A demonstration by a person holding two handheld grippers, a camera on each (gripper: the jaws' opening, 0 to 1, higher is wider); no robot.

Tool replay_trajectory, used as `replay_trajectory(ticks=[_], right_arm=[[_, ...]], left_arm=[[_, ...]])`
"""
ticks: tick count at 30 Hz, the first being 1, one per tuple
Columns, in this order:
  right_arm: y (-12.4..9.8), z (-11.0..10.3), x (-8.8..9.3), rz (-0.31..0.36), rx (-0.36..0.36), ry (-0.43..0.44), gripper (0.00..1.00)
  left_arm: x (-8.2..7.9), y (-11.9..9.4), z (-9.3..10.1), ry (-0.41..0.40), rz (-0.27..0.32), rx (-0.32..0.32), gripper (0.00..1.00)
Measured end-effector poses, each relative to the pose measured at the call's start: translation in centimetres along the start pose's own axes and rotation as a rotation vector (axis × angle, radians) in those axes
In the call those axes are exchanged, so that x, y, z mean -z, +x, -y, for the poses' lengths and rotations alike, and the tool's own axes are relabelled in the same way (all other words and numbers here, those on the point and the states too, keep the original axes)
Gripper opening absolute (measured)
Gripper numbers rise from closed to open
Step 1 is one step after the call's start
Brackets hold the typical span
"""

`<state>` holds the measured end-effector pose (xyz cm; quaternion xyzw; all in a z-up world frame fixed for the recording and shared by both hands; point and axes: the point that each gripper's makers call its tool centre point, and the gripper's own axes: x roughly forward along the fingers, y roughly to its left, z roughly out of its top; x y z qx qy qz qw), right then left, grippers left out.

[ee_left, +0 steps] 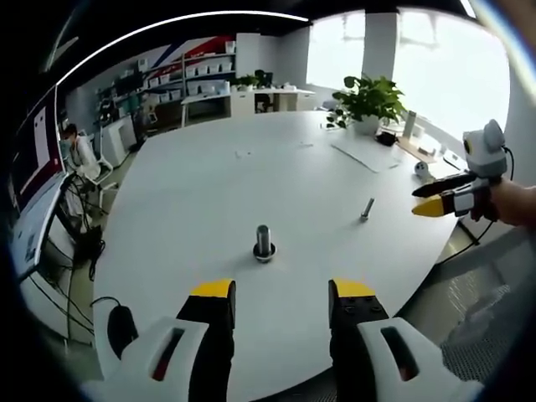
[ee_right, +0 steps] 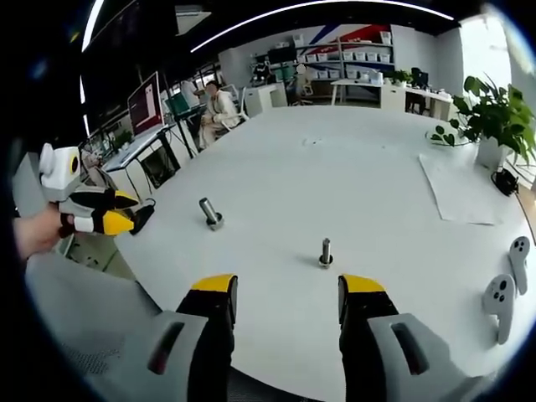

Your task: Place the washer onto the threaded stud by aligning its center hole with the stud, sliding it down to the base, and recovering from edge contact or off-axis alignment until the washer reaches the visible bottom stop.

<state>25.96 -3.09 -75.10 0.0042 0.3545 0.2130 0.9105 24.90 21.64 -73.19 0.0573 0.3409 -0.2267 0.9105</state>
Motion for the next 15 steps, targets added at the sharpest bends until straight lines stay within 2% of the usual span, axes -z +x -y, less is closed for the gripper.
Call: replay_trajectory(ticks=[15], right_arm=[[0.00,0.14,0.10,-0.006,0.004,-0.003,0.51]], left_arm=[[0.18,0.16,0.03,0.004,-0.009,0.003,0.42]])
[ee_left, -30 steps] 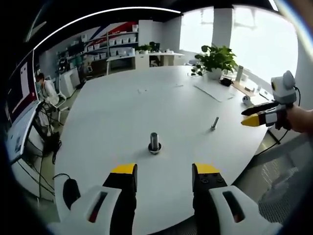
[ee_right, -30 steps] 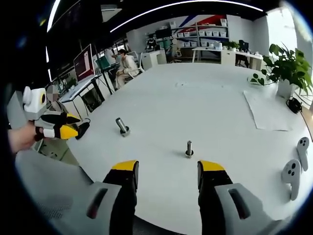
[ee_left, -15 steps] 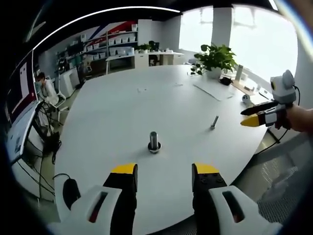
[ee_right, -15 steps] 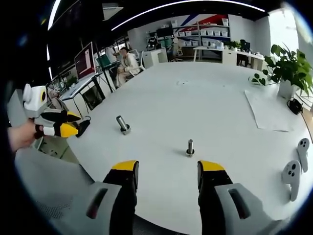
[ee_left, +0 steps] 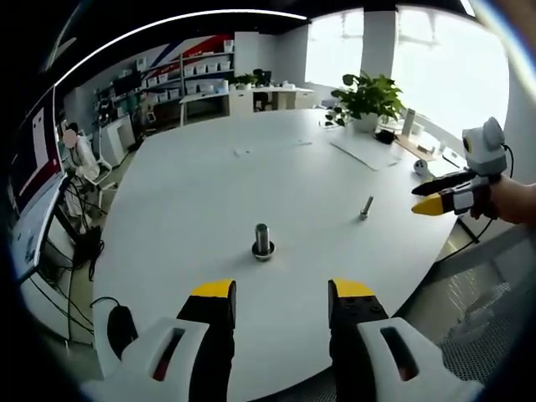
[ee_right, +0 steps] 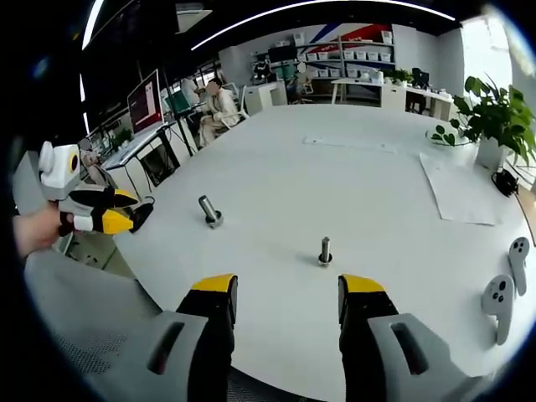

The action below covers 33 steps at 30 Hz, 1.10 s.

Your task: Place the washer onto the threaded stud by aligning its center hole with the stud, sliding it down to the base, and recovering from edge contact or off-axis alignment until the washer reaches the visible bottom stop.

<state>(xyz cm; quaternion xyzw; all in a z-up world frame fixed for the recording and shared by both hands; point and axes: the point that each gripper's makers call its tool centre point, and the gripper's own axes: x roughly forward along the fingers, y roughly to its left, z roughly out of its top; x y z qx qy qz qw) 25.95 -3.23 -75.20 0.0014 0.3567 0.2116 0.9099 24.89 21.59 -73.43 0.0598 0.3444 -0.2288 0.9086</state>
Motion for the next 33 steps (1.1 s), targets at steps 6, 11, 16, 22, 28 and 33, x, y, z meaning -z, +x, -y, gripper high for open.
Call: replay_trajectory(ticks=[6,11,16,22,28,33], right_arm=[[-0.02,-0.03,0.04,-0.003,0.000,-0.005,0.51],[0.02,-0.02,0.13,-0.007,0.002,-0.008,0.51],[-0.01,-0.08,0.24,-0.013,0.003,-0.017,0.51],[0.07,0.06,0.32,-0.015,0.005,-0.019,0.51],[0.02,-0.02,0.33,-0.016,0.004,-0.023,0.51],[0.01,0.07,0.38,-0.017,0.007,-0.023,0.52]], left_arm=[[0.14,0.05,0.17,0.007,-0.007,0.005,0.42],[0.16,0.02,0.11,0.003,-0.007,0.003,0.42],[0.18,0.01,0.19,0.003,-0.008,0.005,0.42],[0.21,0.01,0.25,0.006,-0.009,0.007,0.42],[0.37,0.07,0.25,0.007,-0.015,0.006,0.44],[0.42,0.09,0.06,0.001,-0.017,-0.002,0.46]])
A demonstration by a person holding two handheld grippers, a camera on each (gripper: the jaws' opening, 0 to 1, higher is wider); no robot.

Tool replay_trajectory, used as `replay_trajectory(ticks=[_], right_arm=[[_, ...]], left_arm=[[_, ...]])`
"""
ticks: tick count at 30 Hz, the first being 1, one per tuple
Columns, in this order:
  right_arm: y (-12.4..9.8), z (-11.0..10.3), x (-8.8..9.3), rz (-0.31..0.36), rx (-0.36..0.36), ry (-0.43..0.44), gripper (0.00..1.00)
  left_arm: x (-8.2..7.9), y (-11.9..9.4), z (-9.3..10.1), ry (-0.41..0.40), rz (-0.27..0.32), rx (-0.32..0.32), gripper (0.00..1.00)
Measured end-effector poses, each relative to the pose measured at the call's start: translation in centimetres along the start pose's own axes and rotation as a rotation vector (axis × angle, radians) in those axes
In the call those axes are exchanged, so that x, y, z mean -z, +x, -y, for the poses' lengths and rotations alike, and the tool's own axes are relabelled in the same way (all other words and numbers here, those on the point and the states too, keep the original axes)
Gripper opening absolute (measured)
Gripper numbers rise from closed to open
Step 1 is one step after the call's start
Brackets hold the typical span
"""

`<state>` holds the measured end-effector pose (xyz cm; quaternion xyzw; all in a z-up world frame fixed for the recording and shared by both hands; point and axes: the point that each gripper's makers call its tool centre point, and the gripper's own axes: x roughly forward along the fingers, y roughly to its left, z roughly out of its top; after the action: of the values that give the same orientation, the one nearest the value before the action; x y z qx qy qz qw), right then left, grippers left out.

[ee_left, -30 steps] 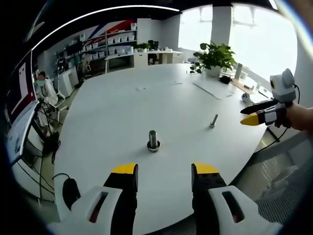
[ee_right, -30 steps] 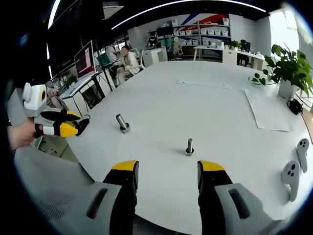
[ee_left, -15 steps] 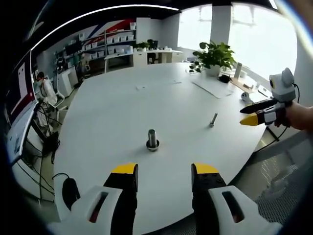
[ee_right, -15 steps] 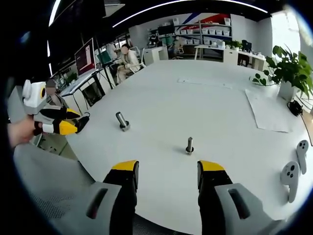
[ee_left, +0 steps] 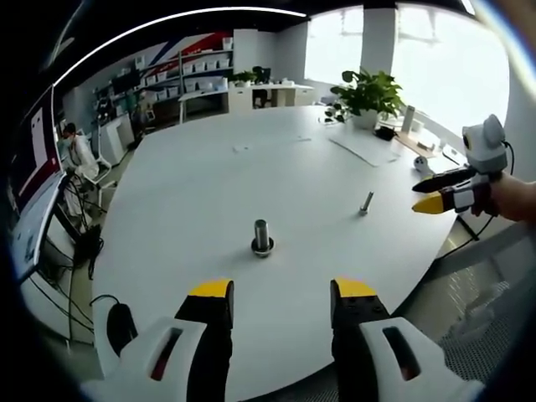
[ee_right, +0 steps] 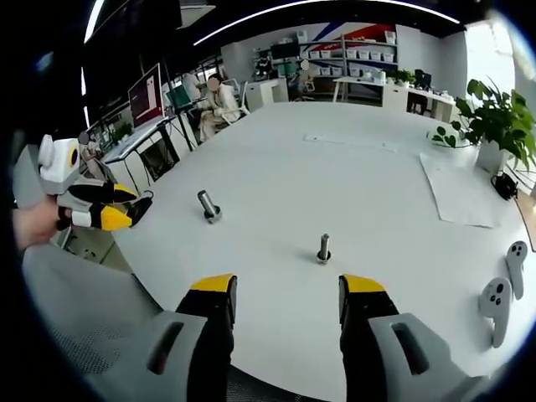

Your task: Place the washer onto the threaded stud by aligning its center hole with the stud, sliding it down to the base, and recovering from edge contact or off-axis alignment until the washer reaches the visible bottom stop.

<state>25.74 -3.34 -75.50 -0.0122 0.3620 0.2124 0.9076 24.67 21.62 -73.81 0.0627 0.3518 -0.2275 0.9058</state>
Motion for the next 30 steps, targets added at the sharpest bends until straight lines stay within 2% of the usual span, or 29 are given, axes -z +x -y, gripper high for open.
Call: replay_trajectory(ticks=[30], right_arm=[[0.09,-0.07,0.17,-0.011,0.001,-0.024,0.52]], left_arm=[[0.15,0.00,0.25,0.004,-0.009,0.011,0.46]])
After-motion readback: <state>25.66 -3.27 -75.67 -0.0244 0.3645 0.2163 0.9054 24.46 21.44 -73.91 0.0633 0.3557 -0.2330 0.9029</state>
